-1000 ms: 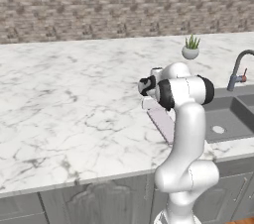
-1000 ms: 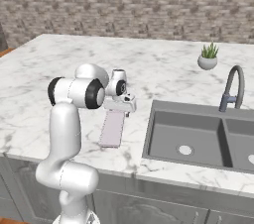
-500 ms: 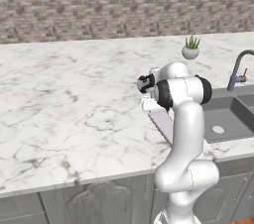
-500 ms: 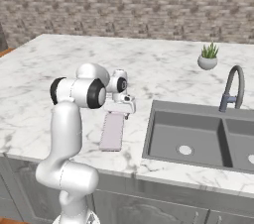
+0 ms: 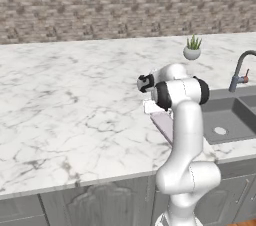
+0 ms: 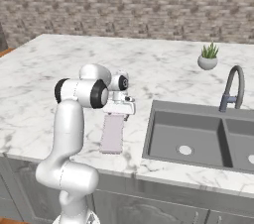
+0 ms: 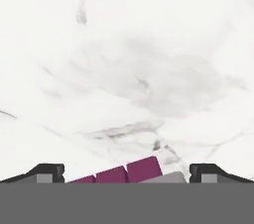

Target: The ice cube tray has been filled with water. Take the tray and place it in the freezer to make ice. Close the freezer door after placing the tray.

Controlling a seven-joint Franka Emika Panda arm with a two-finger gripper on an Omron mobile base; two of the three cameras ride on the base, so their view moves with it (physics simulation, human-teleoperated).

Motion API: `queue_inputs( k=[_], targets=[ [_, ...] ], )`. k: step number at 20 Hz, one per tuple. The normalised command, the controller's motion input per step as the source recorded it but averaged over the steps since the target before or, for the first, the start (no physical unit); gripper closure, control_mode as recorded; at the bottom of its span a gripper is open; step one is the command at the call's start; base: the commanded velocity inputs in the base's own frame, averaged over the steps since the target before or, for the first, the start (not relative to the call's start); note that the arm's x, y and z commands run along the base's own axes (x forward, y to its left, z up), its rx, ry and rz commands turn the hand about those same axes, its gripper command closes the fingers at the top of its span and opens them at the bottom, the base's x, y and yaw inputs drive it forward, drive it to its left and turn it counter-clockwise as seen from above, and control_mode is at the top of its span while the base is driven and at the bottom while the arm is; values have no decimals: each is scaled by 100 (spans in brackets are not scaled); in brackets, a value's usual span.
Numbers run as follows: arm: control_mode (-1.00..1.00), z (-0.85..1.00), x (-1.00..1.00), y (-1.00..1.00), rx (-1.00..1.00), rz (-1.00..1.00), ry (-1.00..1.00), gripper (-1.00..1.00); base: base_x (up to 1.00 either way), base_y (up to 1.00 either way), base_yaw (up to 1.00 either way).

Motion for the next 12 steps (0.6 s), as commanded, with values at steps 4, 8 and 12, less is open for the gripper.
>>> queue_inputs(
  k=[4,8,12],
  targets=[
    [-100,-24,-52,0,0,0,17,-100,0,0,0],
    [-100,-23,-53,0,2,0,15,-100,0,0,0],
    [-100,-21,-52,-1,3,0,10,-100,0,0,0]
  ],
)
